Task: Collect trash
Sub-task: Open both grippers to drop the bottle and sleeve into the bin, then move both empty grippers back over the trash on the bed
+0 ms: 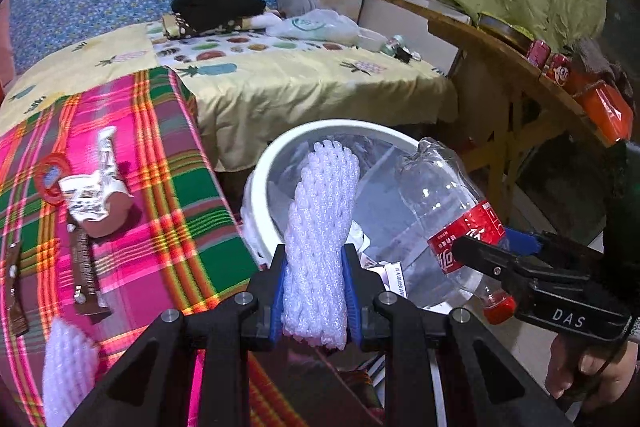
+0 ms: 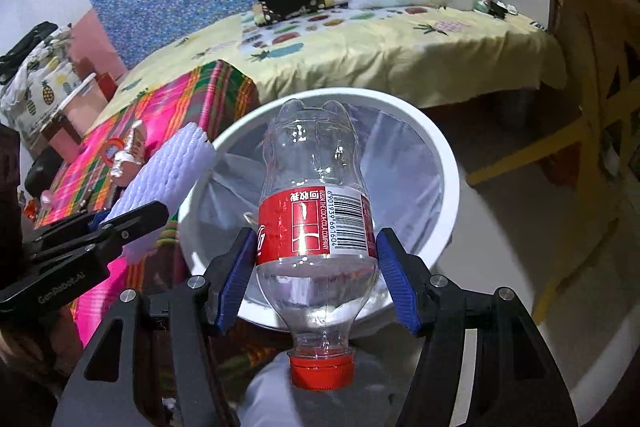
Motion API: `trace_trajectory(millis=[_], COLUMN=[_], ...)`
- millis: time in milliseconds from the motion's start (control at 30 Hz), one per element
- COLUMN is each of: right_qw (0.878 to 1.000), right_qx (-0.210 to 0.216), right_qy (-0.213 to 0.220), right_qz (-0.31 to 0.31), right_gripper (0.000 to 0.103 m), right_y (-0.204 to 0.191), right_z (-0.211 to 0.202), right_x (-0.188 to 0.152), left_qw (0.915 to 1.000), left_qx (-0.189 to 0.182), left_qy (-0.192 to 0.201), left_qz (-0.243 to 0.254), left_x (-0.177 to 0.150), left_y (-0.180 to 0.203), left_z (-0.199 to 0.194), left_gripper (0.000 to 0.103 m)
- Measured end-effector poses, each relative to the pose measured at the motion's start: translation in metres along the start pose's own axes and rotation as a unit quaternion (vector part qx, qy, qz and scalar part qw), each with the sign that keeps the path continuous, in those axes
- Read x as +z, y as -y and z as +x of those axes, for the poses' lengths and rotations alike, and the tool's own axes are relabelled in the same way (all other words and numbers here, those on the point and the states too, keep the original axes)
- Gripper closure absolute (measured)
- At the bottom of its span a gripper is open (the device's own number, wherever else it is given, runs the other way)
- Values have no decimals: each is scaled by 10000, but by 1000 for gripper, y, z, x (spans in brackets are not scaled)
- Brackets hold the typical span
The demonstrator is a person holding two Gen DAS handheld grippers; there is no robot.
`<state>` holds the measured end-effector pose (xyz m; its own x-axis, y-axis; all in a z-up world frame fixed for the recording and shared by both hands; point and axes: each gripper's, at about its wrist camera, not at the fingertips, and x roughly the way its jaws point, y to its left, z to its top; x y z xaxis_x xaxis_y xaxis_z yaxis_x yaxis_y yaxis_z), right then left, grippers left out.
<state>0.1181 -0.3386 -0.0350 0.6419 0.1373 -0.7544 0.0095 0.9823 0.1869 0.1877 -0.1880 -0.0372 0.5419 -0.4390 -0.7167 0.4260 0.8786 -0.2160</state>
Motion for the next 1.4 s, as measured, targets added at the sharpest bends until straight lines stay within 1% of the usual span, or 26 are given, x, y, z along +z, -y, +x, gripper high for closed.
trace_trajectory(millis=[167, 233, 267, 333, 367, 400, 467, 733, 1033, 1233, 1400], right_qw=[10000, 9999, 10000, 10000, 10000, 9999, 9999, 9996, 9986, 9971, 9960], right_qx=[-74, -96, -95, -88, -90, -92, -90, -78, 99, 274, 434], right_qy=[-42, -36, -24, -6, 11, 36, 72, 257, 518, 705, 710], right_qz=[14, 16, 21, 26, 28, 27, 19, 17, -30, -99, -335], right_gripper=[40, 40, 40, 40, 40, 40, 40, 40, 40, 40, 40], right_y=[3, 4, 5, 6, 6, 6, 6, 5, -5, -17, -35], right_z=[-1, -2, -2, -3, -2, -3, -4, -12, -26, -36, -37], right_x=[2, 2, 2, 2, 3, 4, 4, 7, 9, 8, 3], left_qw=[9999, 9999, 9998, 9998, 9998, 9998, 9997, 9997, 9994, 9982, 9968], left_qx=[-83, -105, -118, -151, -178, -215, -246, -168, -23, 174, 390], left_qy=[-122, -127, -120, -93, -74, -44, 9, 158, 285, 471, 573], left_qz=[28, 50, 57, 59, 48, 33, 24, -4, -213, -316, -403], left_x=[3, 5, 6, 8, 8, 8, 8, 5, -9, -19, -30], left_y=[3, 6, 7, 8, 8, 8, 8, 5, -13, -27, -39], left_z=[14, 17, 18, 18, 18, 17, 14, -2, -32, -58, -76], left_gripper=[77, 75, 73, 63, 55, 51, 50, 50, 50, 50, 50])
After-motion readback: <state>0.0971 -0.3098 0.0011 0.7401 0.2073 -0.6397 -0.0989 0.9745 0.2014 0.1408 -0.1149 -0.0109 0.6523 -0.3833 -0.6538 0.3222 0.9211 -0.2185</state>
